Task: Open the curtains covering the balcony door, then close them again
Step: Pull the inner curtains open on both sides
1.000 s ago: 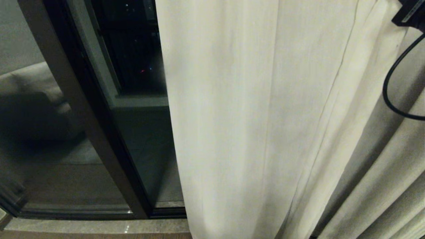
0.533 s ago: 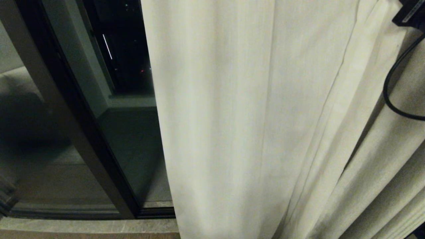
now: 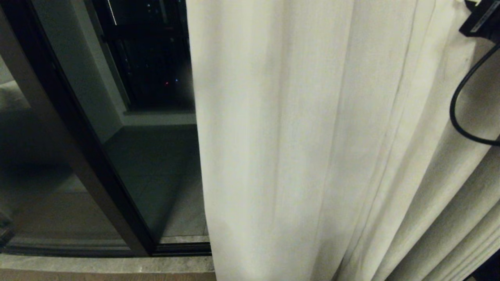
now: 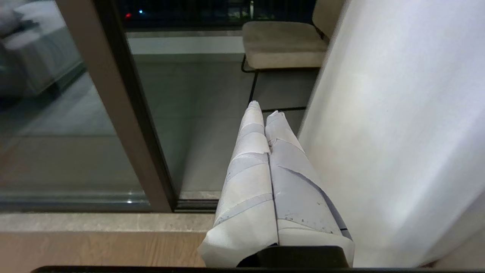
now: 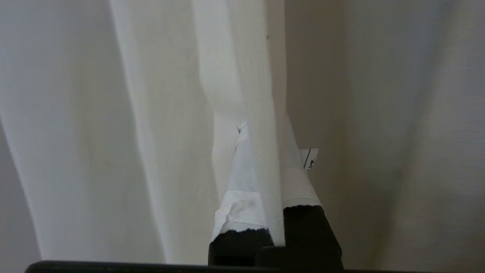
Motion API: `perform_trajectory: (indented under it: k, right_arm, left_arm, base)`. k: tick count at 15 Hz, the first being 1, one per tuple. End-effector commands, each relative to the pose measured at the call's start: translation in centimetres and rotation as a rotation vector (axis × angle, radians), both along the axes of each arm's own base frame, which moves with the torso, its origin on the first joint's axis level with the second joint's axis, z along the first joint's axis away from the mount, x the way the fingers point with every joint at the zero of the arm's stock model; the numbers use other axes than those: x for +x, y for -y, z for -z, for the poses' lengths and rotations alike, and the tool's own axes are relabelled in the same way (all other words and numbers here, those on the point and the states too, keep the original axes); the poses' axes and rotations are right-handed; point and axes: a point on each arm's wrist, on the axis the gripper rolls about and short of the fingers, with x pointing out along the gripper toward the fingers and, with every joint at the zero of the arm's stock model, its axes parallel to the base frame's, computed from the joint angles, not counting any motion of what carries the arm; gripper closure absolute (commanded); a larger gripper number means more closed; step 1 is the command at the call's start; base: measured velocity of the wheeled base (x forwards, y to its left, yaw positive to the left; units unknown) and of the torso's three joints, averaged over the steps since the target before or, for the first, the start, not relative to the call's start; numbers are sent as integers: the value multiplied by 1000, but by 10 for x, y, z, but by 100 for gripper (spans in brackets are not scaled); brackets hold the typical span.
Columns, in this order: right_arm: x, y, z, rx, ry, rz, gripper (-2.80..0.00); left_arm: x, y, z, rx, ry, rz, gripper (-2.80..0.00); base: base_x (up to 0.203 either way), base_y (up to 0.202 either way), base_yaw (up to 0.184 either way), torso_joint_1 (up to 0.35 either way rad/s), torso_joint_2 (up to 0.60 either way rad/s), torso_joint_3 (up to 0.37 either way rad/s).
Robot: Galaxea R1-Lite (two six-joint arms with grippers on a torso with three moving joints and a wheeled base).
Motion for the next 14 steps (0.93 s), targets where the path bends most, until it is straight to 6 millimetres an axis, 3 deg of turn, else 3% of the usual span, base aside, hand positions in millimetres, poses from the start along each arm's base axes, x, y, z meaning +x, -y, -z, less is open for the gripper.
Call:
perform_trajectory:
  k: [1, 10, 14]
  right_arm:
    - [-1, 0, -1, 0, 11, 0, 0]
    - [-8, 1, -7, 12, 29, -3, 0]
    - [-16, 23, -14, 28, 57, 74, 0]
  left_arm:
    - [0, 0, 0, 0, 1, -1, 0]
    - [0, 0, 0, 0, 1, -1, 0]
    - [0, 0, 0, 0, 1, -1, 0]
  base:
    - [0, 0, 0, 0, 0, 0]
    - [0, 0, 0, 0, 0, 0]
    - [0, 0, 0, 0, 0, 0]
